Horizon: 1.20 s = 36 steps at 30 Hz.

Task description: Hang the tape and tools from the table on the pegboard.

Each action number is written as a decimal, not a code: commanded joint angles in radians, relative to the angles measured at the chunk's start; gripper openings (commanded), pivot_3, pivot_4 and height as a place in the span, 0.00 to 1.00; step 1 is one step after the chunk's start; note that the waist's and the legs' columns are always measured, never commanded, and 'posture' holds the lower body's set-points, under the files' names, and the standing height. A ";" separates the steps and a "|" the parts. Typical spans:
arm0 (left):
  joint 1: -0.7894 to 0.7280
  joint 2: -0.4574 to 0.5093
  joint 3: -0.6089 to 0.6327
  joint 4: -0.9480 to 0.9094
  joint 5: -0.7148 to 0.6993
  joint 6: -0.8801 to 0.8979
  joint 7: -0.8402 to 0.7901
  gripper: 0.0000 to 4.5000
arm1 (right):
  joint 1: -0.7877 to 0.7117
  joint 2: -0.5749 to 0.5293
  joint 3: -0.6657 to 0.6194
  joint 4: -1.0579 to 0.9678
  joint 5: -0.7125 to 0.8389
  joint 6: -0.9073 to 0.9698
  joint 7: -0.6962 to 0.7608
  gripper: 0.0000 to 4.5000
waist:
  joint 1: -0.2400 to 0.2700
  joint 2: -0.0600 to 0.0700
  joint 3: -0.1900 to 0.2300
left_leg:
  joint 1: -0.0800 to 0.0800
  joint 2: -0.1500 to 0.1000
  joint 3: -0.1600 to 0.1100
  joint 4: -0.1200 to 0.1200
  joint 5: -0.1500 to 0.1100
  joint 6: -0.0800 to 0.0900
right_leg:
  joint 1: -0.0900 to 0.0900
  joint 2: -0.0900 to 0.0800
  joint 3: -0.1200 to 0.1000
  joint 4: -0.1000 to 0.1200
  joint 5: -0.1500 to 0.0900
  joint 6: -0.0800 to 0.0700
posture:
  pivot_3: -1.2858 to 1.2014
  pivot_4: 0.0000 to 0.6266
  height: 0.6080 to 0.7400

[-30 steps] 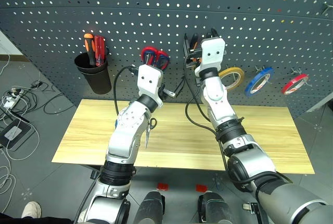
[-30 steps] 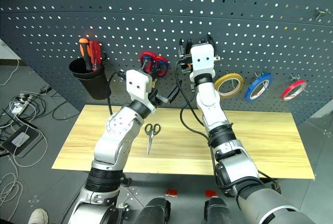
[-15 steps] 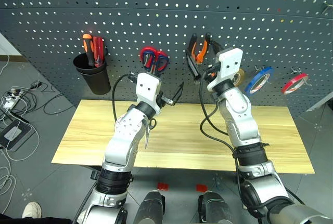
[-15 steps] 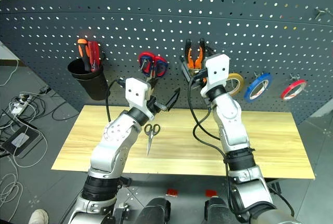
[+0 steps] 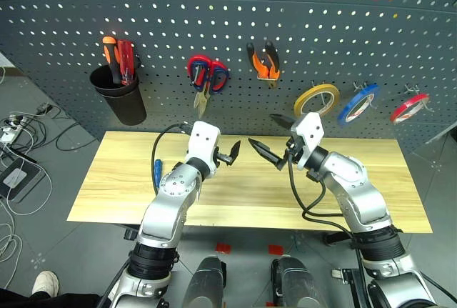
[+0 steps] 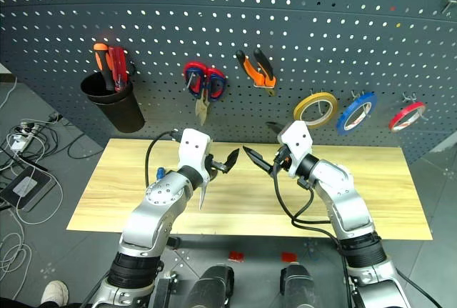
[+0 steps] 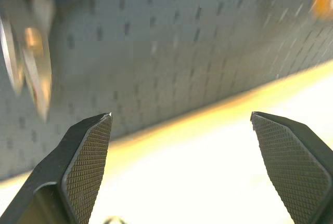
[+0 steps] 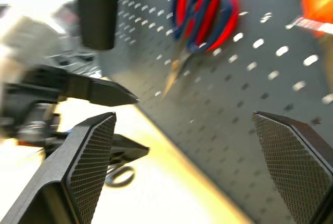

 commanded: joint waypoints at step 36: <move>-0.010 0.085 0.025 0.067 0.049 0.365 0.051 1.00 | 0.049 -0.027 0.095 -0.105 0.032 0.084 0.128 1.00 | 0.005 -0.006 0.196 | -0.002 0.002 0.000 0.005 0.000 0.000 | -0.002 -0.001 -0.001 0.006 0.000 0.000 | 0.56 0.85 1.00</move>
